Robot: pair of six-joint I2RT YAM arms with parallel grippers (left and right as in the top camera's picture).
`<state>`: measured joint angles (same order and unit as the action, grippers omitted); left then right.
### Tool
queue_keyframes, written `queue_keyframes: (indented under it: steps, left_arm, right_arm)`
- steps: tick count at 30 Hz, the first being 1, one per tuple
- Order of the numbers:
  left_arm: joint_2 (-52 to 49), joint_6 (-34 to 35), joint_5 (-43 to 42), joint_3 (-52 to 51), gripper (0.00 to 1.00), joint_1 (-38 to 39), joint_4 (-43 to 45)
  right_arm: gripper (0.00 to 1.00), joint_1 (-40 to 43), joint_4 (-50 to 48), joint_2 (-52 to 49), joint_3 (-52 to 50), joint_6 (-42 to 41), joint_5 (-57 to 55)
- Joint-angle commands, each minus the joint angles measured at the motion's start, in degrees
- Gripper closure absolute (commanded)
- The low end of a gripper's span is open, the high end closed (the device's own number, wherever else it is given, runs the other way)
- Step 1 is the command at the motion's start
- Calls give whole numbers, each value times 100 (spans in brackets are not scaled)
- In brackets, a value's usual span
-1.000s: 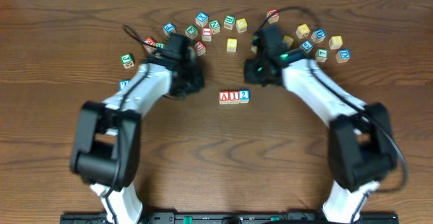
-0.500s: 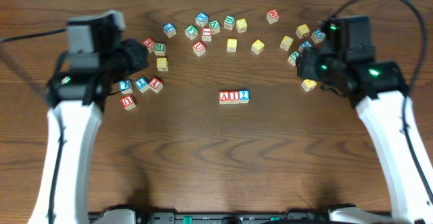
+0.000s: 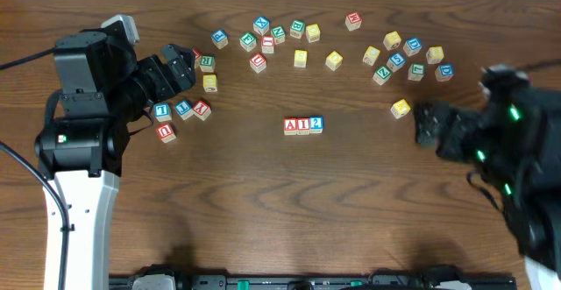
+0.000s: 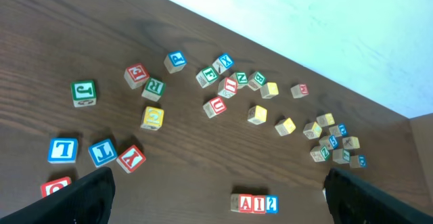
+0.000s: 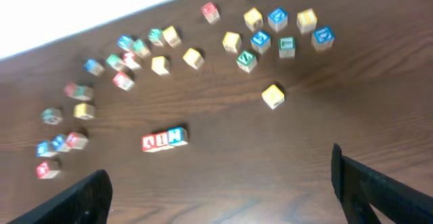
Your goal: Spell out AI2
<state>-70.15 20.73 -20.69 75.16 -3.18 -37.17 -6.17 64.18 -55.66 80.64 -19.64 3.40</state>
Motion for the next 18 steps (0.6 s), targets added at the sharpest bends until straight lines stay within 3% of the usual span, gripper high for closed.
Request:
queue_keyframes:
  steps: [1, 8, 13, 18]
  left_arm:
    - [-26, -57, 24, 98, 2, -13, -13]
    - [-26, -57, 24, 98, 2, -13, -13]
    - [-26, -57, 24, 98, 2, -13, -13]
    - [-26, -57, 22, 98, 2, -13, -13]
  right_arm:
    - [1, 17, 83, 396, 52, 42, 17]
    - [1, 20, 492, 962, 52, 66, -17]
    - [1, 20, 787, 1060, 42, 212, -741]
    - [1, 302, 81, 1294, -501, 258, -879]
